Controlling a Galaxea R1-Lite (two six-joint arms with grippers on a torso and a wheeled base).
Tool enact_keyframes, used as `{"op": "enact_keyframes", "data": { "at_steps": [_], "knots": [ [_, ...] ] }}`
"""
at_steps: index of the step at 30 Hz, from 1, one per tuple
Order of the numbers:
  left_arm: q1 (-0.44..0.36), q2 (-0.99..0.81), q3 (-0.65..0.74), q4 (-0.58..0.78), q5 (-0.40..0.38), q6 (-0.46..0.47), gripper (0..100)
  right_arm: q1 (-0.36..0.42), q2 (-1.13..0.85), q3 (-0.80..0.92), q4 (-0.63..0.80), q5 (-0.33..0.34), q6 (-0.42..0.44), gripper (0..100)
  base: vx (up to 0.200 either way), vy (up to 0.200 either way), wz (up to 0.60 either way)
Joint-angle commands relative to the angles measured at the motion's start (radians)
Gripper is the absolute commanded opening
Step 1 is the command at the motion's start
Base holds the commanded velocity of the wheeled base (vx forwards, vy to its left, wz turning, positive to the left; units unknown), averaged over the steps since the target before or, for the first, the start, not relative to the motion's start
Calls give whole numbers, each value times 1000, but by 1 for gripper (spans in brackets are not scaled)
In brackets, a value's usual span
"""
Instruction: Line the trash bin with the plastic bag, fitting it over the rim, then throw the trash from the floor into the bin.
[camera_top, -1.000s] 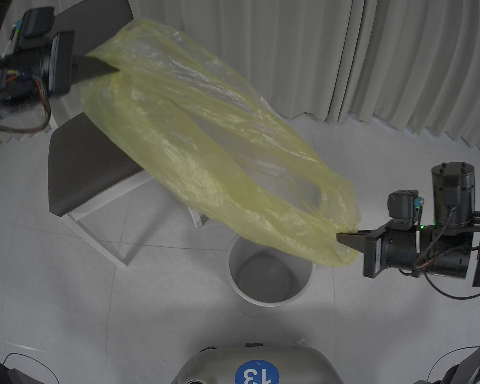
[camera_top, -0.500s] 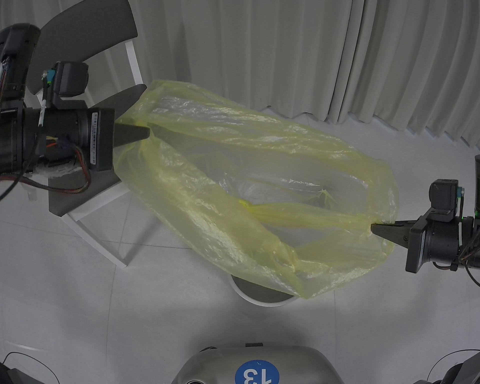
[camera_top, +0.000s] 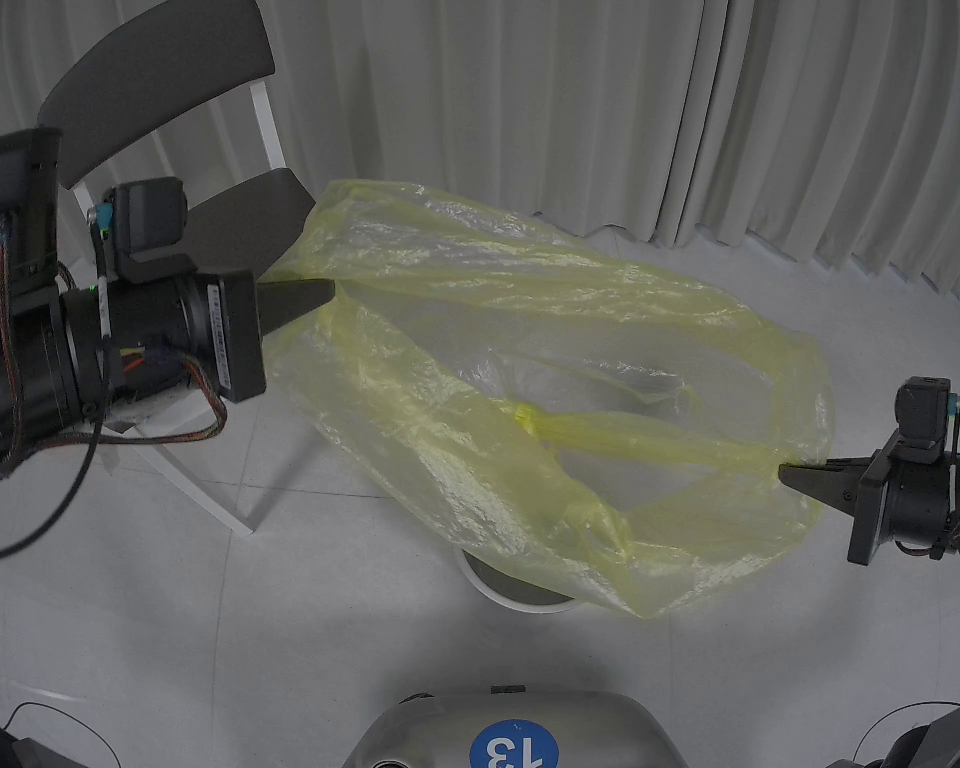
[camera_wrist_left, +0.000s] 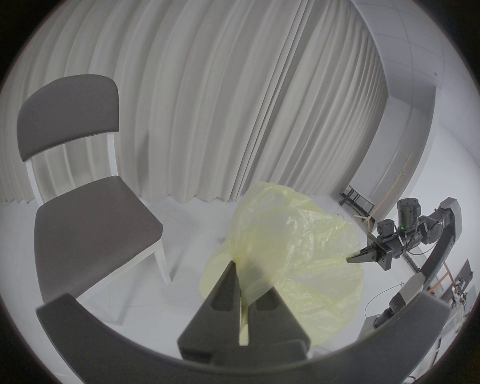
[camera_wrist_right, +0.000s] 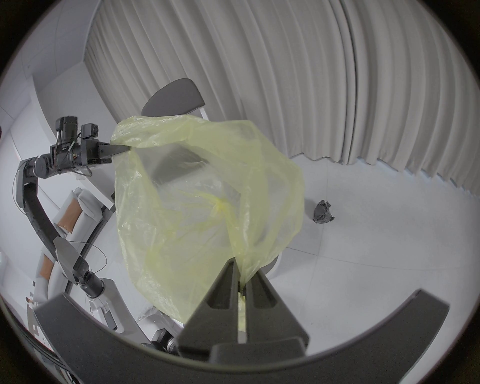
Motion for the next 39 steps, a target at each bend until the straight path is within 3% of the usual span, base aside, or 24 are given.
{"op": "enact_keyframes", "data": {
  "at_steps": [1, 5, 9, 11, 14, 15, 18, 30, 33, 39],
  "knots": [
    [-3, -25, 89, -57, 0, -7, 0, -52, -64, 19, 7, 5, 0, 0, 0, 0, 0],
    [13, -35, 148, -101, -8, -81, 0, -72, -57, 31, -5, 16, 0, 0, 0, 0, 0],
    [8, -47, 236, -269, -14, -144, 0, -79, -57, 37, -5, 17, 2, 0, 0, 0, 0],
    [14, -32, 319, -430, -33, -161, 0, -98, -57, 34, -5, 17, 2, 0, 0, 0, 0],
    [17, -21, 339, -470, -40, -162, 0, -103, -57, 33, -6, 19, 2, 0, 0, 0, 0],
    [19, 19, 393, -569, -57, -191, 0, -108, -55, 23, -6, 42, 5, 0, 0, 0, 0],
    [19, 76, 422, -648, -59, -247, 0, -118, -31, 7, -5, 49, -4, 0, 0, 0, 0],
    [19, 226, 433, -743, -79, -299, 0, -112, 95, -99, 11, 51, -23, 0, 0, 0, 0],
    [19, 265, 434, -776, -100, -349, 0, -112, 129, -99, 12, 51, -44, 0, 0, 0, 0],
    [16, 332, 434, -852, -105, -369, 0, -115, 146, -138, 87, 53, -56, 0, 0, 0, 0]
  ]
}}
